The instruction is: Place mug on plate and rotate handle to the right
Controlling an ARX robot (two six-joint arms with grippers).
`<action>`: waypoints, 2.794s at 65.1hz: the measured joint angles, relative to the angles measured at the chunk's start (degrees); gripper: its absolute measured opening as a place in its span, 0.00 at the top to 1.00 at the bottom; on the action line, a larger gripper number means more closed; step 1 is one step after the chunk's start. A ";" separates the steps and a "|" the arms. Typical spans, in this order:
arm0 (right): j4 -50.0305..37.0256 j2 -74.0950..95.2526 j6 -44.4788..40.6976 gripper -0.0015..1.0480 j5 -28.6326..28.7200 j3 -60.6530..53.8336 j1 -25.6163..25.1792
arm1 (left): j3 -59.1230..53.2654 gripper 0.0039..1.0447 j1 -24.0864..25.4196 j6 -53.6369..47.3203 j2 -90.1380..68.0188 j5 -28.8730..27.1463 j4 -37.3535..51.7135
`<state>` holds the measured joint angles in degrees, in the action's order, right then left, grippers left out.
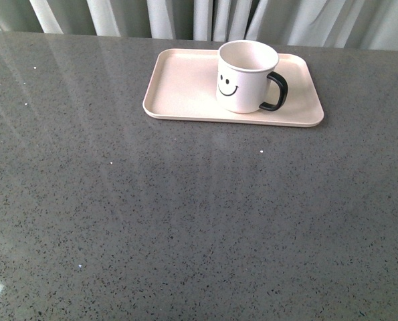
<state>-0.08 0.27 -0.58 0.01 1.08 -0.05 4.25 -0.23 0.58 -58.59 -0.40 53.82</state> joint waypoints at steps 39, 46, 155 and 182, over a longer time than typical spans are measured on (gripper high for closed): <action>0.00 0.00 0.00 0.09 0.00 0.00 0.00 | -3.50 0.99 0.04 -0.09 28.87 0.42 -24.52; 0.00 0.00 0.00 0.09 0.00 0.00 0.00 | -3.50 0.99 0.04 -0.09 32.13 0.42 -27.61; 8.63 58.05 -6.99 0.09 18.88 32.48 -10.86 | -3.48 0.09 0.09 -0.26 57.68 0.42 -53.86; 12.17 102.71 -3.39 0.09 6.86 70.18 0.15 | -3.48 0.09 0.09 -0.28 57.68 0.42 -53.86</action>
<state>12.10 102.98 -3.97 6.87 71.26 0.10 0.78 -0.14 0.30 -0.91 0.01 -0.03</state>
